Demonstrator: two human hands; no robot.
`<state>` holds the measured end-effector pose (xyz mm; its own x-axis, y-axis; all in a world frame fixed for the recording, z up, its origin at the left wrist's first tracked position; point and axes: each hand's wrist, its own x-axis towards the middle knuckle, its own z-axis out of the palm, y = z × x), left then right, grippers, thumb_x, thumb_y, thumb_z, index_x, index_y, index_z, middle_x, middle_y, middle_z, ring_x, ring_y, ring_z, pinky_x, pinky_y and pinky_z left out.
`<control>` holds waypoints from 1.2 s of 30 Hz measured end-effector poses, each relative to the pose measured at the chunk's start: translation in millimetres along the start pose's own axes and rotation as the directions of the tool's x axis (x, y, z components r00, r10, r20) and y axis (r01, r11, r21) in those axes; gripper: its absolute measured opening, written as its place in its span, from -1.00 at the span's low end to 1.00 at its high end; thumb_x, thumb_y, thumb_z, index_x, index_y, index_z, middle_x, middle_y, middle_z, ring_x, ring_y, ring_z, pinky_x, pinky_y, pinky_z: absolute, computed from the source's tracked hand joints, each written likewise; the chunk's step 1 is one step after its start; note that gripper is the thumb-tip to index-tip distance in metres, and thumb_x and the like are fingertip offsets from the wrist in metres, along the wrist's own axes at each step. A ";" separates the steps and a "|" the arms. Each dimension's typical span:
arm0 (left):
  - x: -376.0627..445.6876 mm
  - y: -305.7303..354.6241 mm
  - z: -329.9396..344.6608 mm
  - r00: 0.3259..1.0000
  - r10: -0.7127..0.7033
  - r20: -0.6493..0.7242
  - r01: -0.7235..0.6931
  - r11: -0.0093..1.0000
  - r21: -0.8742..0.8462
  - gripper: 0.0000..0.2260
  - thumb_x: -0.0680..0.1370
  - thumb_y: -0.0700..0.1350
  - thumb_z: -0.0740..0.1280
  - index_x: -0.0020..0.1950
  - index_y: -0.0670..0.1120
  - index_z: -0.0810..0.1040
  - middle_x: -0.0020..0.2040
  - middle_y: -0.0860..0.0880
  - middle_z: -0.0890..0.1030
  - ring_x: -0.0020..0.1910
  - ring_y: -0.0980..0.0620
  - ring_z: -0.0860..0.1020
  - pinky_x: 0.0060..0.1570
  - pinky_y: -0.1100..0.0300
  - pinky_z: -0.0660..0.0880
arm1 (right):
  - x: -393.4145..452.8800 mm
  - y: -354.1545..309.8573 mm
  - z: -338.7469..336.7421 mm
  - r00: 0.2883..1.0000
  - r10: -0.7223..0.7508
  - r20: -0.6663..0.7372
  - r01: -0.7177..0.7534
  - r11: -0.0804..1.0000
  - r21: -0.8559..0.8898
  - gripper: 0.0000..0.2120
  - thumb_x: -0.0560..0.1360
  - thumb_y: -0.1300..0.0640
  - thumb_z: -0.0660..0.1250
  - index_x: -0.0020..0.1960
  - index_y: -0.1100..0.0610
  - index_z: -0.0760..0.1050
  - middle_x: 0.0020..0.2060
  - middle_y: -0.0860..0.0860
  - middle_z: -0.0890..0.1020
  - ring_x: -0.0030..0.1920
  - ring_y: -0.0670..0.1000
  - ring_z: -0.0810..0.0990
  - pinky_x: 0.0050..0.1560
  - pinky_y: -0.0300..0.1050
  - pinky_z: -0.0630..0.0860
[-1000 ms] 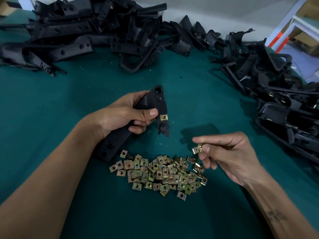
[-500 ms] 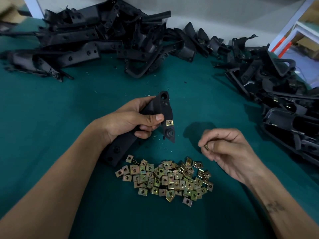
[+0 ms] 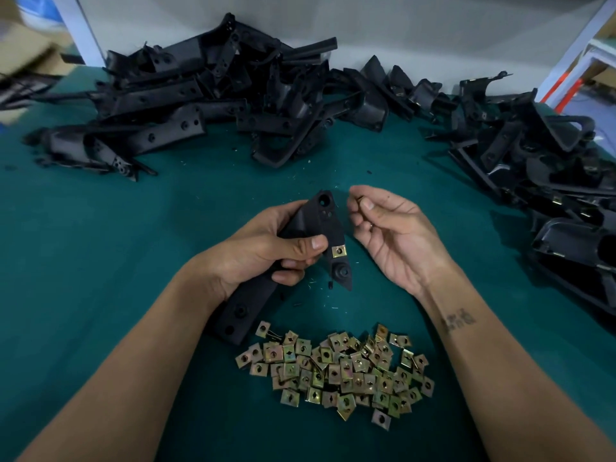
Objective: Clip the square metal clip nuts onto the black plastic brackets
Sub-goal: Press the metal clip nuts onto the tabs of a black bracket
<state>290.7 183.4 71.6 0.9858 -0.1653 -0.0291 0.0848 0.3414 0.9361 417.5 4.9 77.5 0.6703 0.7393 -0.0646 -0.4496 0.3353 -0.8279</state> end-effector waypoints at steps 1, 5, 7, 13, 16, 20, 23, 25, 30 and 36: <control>-0.8 0.3 0.3 1.000 0.010 -0.014 -0.009 1.000 0.008 -0.80 0.54 -0.23 0.41 0.13 -0.16 0.49 -0.30 -0.02 0.41 -0.42 0.11 0.24 -0.53 0.32 0.26 | -1.1 1.5 -1.1 1.000 0.007 0.023 -0.007 1.000 -0.002 -0.78 0.46 0.36 0.33 -0.01 0.24 0.73 -0.16 0.13 0.70 -0.23 -0.04 0.65 -0.20 -0.31 0.60; -1.1 1.0 0.8 1.000 0.020 -0.018 -0.019 0.999 0.026 -0.84 0.55 -0.22 0.40 0.10 -0.14 0.50 -0.28 -0.02 0.41 -0.41 0.10 0.24 -0.53 0.32 0.28 | -5.0 2.7 -3.9 0.990 0.033 0.137 -0.027 0.999 -0.047 -0.77 0.44 0.34 0.36 0.04 0.27 0.72 -0.02 0.19 0.72 -0.06 0.03 0.70 0.02 -0.22 0.63; 0.5 -0.3 -0.7 1.000 0.017 -0.009 -0.017 1.000 0.019 -0.81 0.56 -0.20 0.42 0.14 -0.13 0.51 -0.27 -0.03 0.40 -0.41 0.10 0.24 -0.52 0.32 0.29 | -3.5 6.1 1.6 0.984 0.008 0.179 -0.002 0.999 -0.033 -0.78 0.43 0.35 0.36 0.02 0.27 0.72 -0.01 0.18 0.73 0.00 0.05 0.70 0.08 -0.20 0.62; 1.7 -4.3 -4.6 1.000 0.001 -0.024 -0.002 0.998 -0.069 -0.75 0.50 -0.13 0.49 0.12 -0.13 0.53 -0.28 -0.07 0.42 -0.44 0.12 0.28 -0.54 0.33 0.30 | -1.5 8.7 10.8 0.992 -0.050 0.119 0.051 0.999 -0.007 -0.72 0.34 0.40 0.45 0.03 0.25 0.71 -0.17 0.17 0.70 -0.20 0.03 0.68 -0.08 -0.25 0.63; 0.6 -4.2 -4.0 0.999 -0.021 -0.034 0.017 0.992 -0.122 -0.79 0.56 -0.11 0.41 0.13 -0.15 0.51 -0.26 -0.13 0.42 -0.45 0.11 0.28 -0.54 0.33 0.30 | -2.7 5.0 12.0 0.997 -0.061 0.043 0.062 0.997 -0.035 -0.80 0.33 0.39 0.44 -0.05 0.28 0.67 -0.27 0.16 0.69 -0.33 0.01 0.69 -0.27 -0.28 0.61; -0.7 -3.9 -2.3 0.999 -0.030 -0.043 0.024 0.991 -0.133 -0.83 0.58 -0.12 0.36 0.12 -0.16 0.52 -0.26 -0.14 0.42 -0.44 0.09 0.27 -0.55 0.33 0.29 | -5.0 0.6 14.8 0.998 -0.059 -0.004 0.058 0.995 -0.087 -0.89 0.30 0.36 0.47 -0.19 0.23 0.68 -0.35 0.12 0.67 -0.40 0.01 0.67 -0.35 -0.30 0.59; -0.7 -3.6 -1.8 0.998 -0.023 -0.053 0.017 0.993 -0.115 -0.84 0.58 -0.12 0.35 0.11 -0.16 0.53 -0.25 -0.14 0.41 -0.43 0.09 0.26 -0.54 0.32 0.29 | -7.2 -0.6 15.0 0.999 -0.050 -0.011 0.048 0.994 -0.099 -0.86 0.31 0.37 0.48 -0.15 0.24 0.68 -0.31 0.13 0.68 -0.35 0.02 0.68 -0.29 -0.29 0.61; -0.9 -3.5 -1.8 0.998 -0.023 -0.062 0.016 0.993 -0.119 -0.83 0.57 -0.12 0.37 0.12 -0.15 0.52 -0.26 -0.14 0.42 -0.44 0.10 0.28 -0.54 0.33 0.31 | -9.0 -0.9 14.8 0.999 -0.043 -0.005 0.042 0.996 -0.077 -0.83 0.32 0.40 0.44 -0.10 0.28 0.68 -0.27 0.16 0.69 -0.30 0.03 0.70 -0.22 -0.27 0.62; -1.6 -4.0 -0.8 0.998 -0.018 -0.067 0.011 0.995 -0.098 -0.80 0.57 -0.11 0.38 0.13 -0.14 0.47 -0.26 -0.13 0.43 -0.44 0.10 0.28 -0.54 0.33 0.30 | -13.1 -7.9 15.3 1.000 -0.006 0.030 0.005 0.999 0.036 -0.70 0.39 0.45 0.32 0.06 0.31 0.69 -0.15 0.20 0.71 -0.16 0.04 0.72 -0.09 -0.29 0.63; -2.1 -3.3 -0.7 0.999 -0.016 -0.046 0.012 0.996 -0.086 -0.81 0.59 -0.11 0.38 0.13 -0.14 0.48 -0.24 -0.12 0.43 -0.42 0.11 0.29 -0.53 0.33 0.31 | -14.4 -10.2 19.3 0.999 -0.003 -0.041 0.005 0.998 0.058 -0.66 0.37 0.45 0.34 0.12 0.32 0.64 -0.28 0.10 0.66 -0.22 0.06 0.73 -0.18 -0.28 0.64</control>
<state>288.5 183.2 68.3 0.9900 -0.1275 -0.0603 0.1087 0.4174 0.9022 401.0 2.2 97.6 0.6949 0.7141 -0.0848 -0.4798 0.3726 -0.7943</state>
